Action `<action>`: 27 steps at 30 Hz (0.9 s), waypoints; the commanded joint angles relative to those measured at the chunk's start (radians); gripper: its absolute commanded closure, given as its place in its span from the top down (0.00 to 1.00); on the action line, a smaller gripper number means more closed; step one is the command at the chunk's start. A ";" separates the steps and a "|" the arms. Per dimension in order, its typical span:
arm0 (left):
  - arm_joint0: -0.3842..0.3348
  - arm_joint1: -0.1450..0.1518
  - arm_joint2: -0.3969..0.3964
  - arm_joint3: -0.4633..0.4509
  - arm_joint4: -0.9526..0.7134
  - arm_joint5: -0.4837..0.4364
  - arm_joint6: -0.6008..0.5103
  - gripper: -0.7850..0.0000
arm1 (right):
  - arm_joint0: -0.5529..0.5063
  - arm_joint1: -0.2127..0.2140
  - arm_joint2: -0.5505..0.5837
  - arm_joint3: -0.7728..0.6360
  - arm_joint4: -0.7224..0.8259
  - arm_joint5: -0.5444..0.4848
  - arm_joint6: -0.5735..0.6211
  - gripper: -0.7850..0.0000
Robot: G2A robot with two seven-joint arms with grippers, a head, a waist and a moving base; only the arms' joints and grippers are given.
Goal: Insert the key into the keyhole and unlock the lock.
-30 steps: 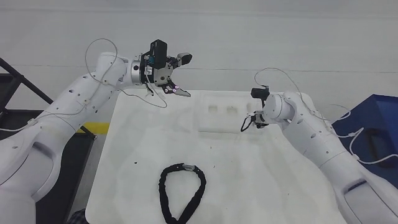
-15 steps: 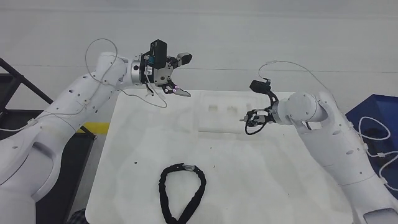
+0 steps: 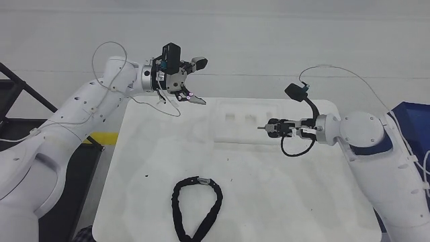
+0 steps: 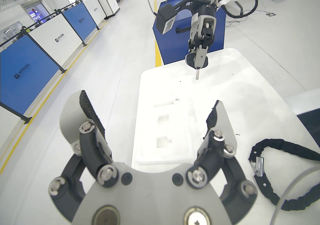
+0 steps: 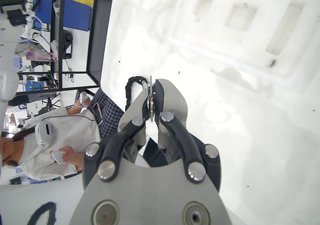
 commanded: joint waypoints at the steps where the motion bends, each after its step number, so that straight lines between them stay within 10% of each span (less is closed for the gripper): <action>1: 0.000 0.000 0.000 0.000 0.000 0.000 0.000 1.00 | 0.001 0.000 -0.001 0.001 -0.002 0.001 0.001 0.00; 27: 0.209 0.055 0.031 -0.098 0.255 0.019 0.019 1.00 | 0.001 0.000 -0.001 0.001 -0.002 0.001 0.001 0.00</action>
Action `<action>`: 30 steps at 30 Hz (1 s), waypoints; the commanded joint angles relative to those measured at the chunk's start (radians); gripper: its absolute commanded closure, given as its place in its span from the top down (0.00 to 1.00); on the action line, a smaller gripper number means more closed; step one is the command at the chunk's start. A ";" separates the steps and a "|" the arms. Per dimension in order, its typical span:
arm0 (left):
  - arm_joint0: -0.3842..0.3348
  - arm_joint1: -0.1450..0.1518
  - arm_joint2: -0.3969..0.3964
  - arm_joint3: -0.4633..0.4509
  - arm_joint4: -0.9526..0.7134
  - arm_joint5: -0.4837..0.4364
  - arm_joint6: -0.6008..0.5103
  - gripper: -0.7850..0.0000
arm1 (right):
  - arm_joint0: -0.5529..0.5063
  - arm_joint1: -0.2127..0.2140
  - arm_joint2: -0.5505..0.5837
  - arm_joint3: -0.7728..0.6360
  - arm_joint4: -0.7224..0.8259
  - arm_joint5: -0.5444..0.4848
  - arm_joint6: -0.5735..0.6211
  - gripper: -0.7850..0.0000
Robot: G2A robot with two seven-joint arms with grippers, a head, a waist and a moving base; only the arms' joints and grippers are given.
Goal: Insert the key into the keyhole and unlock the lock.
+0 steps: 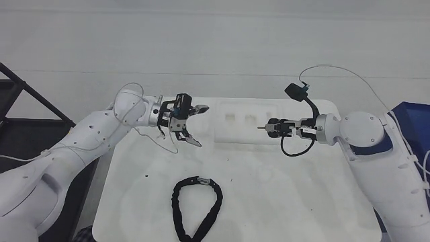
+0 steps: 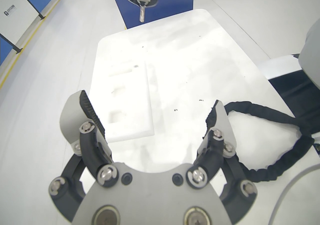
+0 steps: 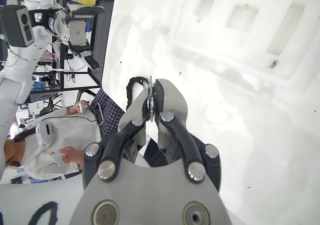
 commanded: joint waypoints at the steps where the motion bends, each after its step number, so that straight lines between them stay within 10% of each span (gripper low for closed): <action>1: 0.020 0.003 0.006 -0.004 0.033 0.013 0.012 1.00 | 0.000 0.000 0.000 0.000 0.000 0.000 0.000 0.00; 30: 0.069 0.013 0.101 -0.062 0.248 -0.012 -0.013 1.00 | 0.000 0.000 0.000 0.000 0.000 0.000 0.000 0.00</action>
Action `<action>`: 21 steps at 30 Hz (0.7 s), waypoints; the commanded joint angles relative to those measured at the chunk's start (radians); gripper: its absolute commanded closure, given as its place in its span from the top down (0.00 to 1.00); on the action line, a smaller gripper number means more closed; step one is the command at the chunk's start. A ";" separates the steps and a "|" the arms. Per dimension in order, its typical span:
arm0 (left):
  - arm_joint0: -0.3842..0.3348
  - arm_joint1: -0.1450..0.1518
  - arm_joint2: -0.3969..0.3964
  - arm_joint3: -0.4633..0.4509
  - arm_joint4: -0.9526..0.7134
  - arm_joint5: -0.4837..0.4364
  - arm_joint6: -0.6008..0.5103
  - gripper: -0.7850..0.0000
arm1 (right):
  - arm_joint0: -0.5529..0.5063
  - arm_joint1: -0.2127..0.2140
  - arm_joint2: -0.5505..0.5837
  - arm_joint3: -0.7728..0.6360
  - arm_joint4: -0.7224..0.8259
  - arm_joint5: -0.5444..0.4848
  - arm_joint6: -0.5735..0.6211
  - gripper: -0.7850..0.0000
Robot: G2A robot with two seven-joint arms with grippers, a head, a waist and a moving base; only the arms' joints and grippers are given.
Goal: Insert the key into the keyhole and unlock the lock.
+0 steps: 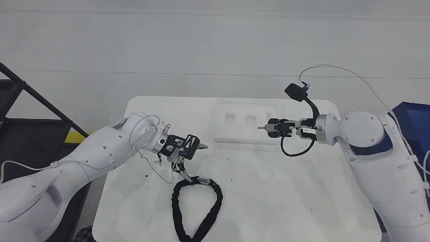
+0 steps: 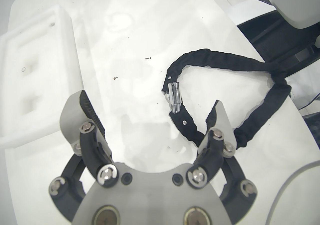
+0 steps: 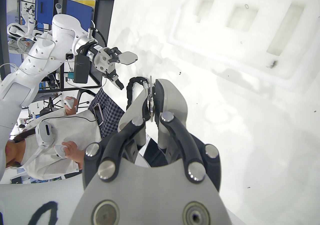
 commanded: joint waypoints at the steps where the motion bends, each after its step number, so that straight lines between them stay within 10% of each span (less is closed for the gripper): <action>1: 0.000 0.000 0.000 0.000 0.000 0.000 0.000 1.00 | 0.000 0.000 0.000 0.000 0.000 0.000 0.000 0.00; 21: 0.181 0.003 -0.019 0.022 -0.019 0.244 0.022 1.00 | 0.000 0.000 0.000 0.000 0.000 0.000 0.000 0.00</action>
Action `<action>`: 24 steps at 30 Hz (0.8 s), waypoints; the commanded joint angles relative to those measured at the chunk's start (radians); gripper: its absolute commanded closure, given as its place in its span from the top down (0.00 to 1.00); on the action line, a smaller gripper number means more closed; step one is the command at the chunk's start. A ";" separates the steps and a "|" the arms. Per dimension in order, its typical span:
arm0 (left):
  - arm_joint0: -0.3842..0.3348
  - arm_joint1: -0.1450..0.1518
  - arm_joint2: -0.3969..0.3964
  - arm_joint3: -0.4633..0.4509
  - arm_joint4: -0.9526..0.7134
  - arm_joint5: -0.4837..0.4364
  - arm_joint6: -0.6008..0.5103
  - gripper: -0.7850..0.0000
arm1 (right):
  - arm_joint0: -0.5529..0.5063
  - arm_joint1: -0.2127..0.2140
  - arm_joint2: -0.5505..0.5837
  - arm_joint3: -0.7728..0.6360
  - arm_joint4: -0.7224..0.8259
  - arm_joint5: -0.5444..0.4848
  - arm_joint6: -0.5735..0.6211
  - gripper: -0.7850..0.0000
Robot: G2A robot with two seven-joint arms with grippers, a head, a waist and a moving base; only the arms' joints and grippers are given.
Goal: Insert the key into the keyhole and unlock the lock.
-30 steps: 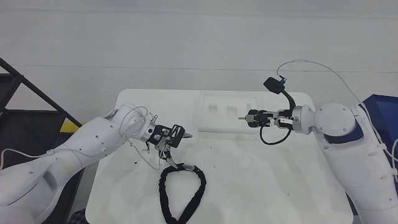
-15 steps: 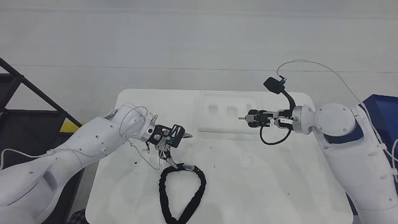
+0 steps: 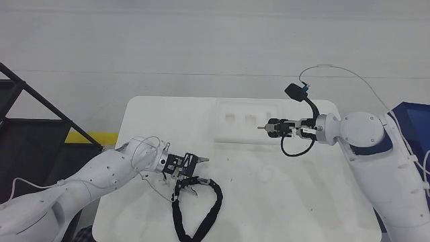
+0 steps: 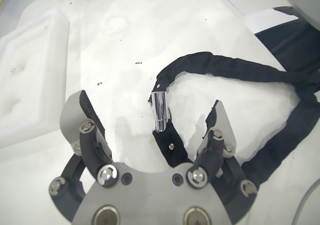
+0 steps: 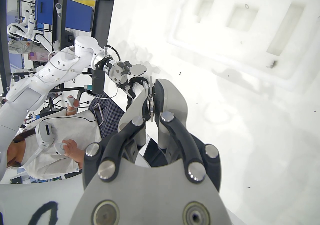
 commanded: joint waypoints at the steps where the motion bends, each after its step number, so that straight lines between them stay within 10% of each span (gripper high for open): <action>1: 0.004 -0.001 -0.006 0.001 -0.004 -0.009 -0.008 1.00 | 0.000 0.000 0.000 0.000 0.000 0.000 0.000 0.00; 8: 0.013 -0.004 -0.021 0.003 -0.005 -0.062 -0.046 0.98 | 0.000 0.000 0.000 0.000 0.000 0.000 0.000 0.00; 13: 0.027 -0.011 -0.032 0.000 -0.012 -0.072 -0.085 0.46 | 0.000 0.000 0.000 0.000 0.000 0.000 0.000 0.00; 24: 0.048 -0.028 -0.050 0.027 -0.017 -0.091 -0.145 0.35 | 0.000 0.000 0.000 0.000 0.000 0.000 0.000 0.00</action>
